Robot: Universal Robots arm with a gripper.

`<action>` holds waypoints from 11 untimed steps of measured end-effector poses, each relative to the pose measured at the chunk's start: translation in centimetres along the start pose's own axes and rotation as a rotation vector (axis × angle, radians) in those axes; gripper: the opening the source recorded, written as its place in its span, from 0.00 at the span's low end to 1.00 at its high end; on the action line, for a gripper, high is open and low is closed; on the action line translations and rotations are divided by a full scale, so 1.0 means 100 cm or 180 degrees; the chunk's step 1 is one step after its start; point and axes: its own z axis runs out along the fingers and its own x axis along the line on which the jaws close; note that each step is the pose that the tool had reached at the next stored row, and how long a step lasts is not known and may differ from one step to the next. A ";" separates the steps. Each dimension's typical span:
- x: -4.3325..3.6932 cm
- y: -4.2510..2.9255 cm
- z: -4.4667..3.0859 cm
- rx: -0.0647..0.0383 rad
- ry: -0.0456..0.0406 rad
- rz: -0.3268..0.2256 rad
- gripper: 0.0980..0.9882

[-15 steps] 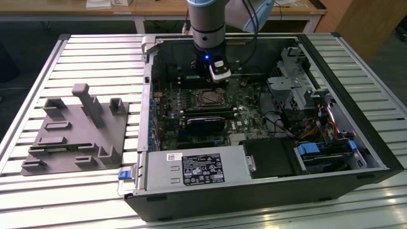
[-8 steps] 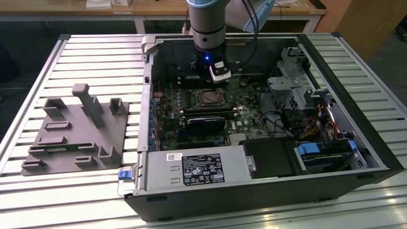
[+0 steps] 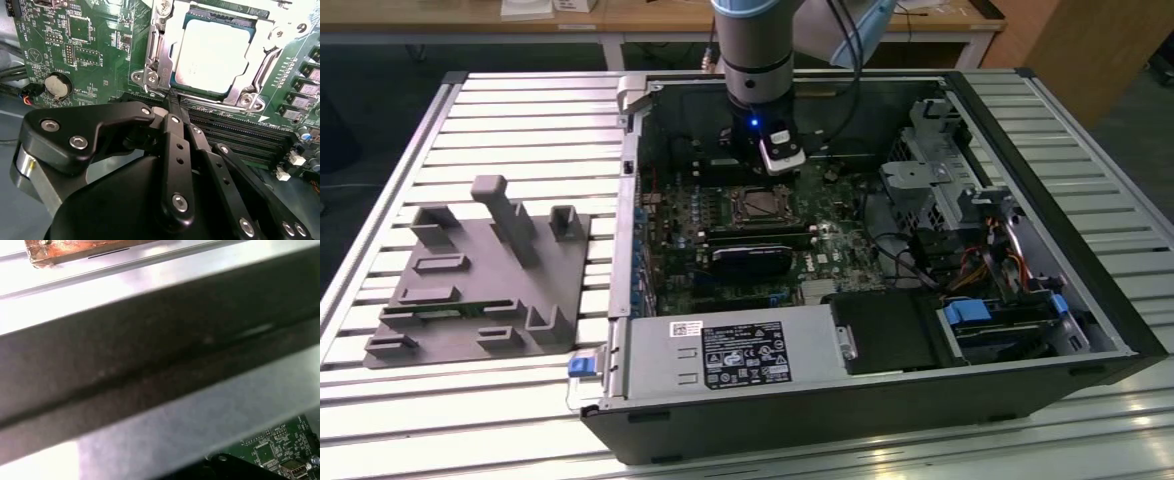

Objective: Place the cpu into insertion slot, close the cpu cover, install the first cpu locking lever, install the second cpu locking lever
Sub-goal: 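Install the first cpu locking lever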

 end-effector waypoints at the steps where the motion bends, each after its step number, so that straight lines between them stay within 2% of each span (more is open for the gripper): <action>1: 0.0000 0.0001 -0.0003 -0.0001 0.0000 0.0000 0.01; 7: -0.0003 0.0003 -0.0019 -0.0008 0.0002 0.0001 0.01; 11: -0.0004 -0.0013 0.0007 -0.0022 -0.0001 0.0002 0.01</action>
